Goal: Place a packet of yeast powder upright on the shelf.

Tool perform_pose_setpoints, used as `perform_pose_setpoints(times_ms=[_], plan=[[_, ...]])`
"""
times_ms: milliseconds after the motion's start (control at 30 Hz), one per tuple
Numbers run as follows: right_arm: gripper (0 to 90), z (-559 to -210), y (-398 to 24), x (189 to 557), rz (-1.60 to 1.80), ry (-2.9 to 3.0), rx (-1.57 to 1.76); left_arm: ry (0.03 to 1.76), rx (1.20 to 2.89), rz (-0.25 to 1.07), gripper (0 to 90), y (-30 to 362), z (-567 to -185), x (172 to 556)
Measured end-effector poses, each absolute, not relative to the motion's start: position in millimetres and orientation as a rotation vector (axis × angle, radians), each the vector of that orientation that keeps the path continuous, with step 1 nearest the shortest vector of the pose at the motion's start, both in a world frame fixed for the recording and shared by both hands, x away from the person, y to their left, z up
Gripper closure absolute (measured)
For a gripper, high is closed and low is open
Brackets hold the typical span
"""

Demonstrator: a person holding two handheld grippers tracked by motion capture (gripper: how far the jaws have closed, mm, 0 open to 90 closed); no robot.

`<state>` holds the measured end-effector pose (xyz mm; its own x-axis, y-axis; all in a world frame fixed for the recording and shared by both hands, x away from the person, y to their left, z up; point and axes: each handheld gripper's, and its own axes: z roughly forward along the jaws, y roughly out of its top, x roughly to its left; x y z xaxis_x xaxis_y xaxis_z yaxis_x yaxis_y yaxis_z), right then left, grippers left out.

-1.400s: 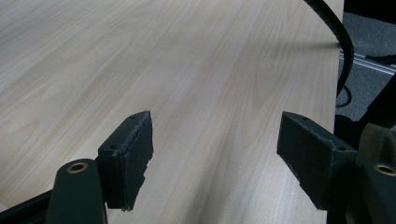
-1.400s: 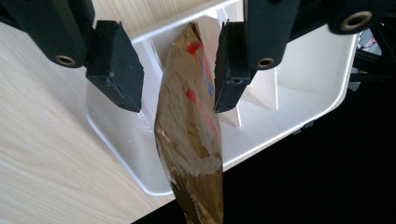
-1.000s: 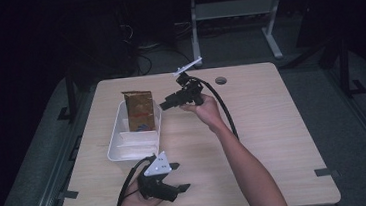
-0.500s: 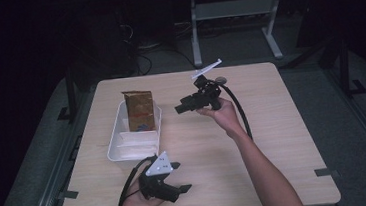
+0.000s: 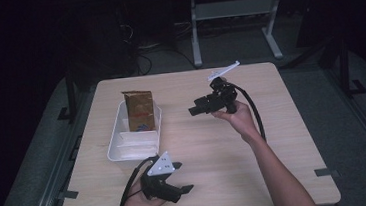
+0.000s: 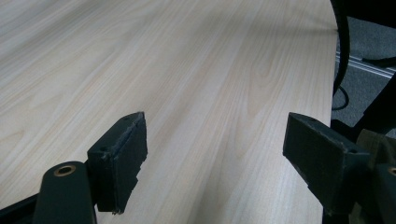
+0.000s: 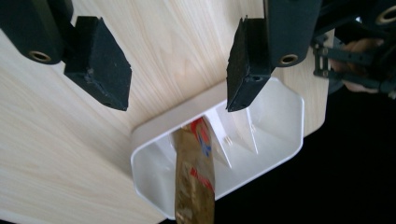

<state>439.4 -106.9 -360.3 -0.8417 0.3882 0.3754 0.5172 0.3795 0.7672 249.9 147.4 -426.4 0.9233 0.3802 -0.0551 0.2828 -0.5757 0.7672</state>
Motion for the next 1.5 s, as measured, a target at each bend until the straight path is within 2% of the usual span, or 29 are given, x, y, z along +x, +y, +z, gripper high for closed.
perform_pose_setpoints(times_ms=[467, 1500], plan=[[37.2, -359.3, -140.3, 423.9, -1.474, -2.495, -0.876, 0.47, 2.223, 0.152, 20.8, 144.1, -427.9, 251.3], [33.9, -383.0, -194.6, 389.3, -1.433, -2.506, -0.968, 0.472, 2.237, 0.149, 18.8, 142.5, -430.5, 254.1]])
